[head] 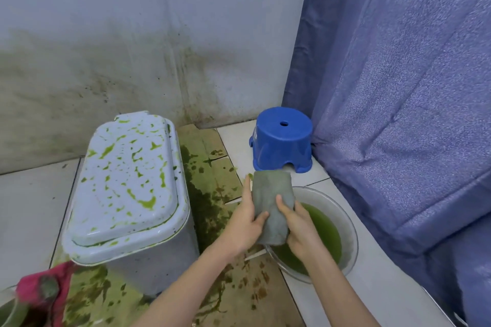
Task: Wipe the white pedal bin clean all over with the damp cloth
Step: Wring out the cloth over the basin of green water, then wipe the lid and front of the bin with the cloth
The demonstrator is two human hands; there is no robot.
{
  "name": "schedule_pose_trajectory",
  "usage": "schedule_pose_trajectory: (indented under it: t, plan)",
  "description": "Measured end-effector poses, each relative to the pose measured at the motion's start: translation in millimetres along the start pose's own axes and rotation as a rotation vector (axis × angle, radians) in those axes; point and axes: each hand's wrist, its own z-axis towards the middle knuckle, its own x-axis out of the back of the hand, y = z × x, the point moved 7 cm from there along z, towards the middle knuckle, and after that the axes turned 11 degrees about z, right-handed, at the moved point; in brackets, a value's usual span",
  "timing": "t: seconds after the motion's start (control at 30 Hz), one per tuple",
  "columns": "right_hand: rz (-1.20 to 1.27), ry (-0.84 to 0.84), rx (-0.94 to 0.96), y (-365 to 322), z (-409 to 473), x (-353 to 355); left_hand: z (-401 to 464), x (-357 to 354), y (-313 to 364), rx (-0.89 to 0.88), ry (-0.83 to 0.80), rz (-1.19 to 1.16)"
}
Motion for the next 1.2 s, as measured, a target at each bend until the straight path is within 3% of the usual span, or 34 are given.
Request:
schedule_pose_trajectory:
  t: [0.13, 0.23, 0.33, 0.4, 0.5, 0.6, 0.7, 0.87, 1.07, 1.2]
  plan:
    - [-0.097, -0.104, 0.132, -37.8, -19.1, -59.4, -21.5, 68.8, 43.1, -0.136, 0.123, 0.315]
    - [-0.078, -0.238, 0.184, -54.0, -39.5, -121.4, -52.5, 120.7, 63.9, -0.116, 0.258, 0.455]
    - [-0.174, -0.383, 0.113, -42.8, -55.5, -179.7, -85.4, 168.0, 57.0, 0.086, 0.35, 0.805]
    - [-0.46, -0.37, 0.117, -23.7, -57.9, -201.6, -102.0, 199.5, 33.4, 0.308, 0.374, 1.014]
    - [-1.079, -0.205, 0.377, -6.9, -66.6, -212.9, -124.3, 236.9, -3.0, 0.513, 0.425, 0.888]
    - [-1.289, -0.35, 0.652, 12.0, -90.1, -232.3, -124.3, 247.4, -28.6, 0.528, 0.479, 0.759]
    - [-1.462, -0.403, 0.66, 25.7, -81.0, -245.6, -105.9, 245.4, -39.1, 0.445, 0.502, 0.649]
    - [-1.413, -0.489, 0.574, 19.0, -41.7, -259.8, -79.9, 233.4, -51.4, 0.414, 0.488, 0.76]
    - [-1.169, -0.506, 0.489, -0.7, 37.9, -310.6, -75.7, 230.6, -55.7, 0.401, 0.485, 0.763]
    - [-0.93, -0.524, 0.422, -10.8, 78.4, -326.5, -80.9, 236.9, -52.1, 0.368, 0.581, 0.694]
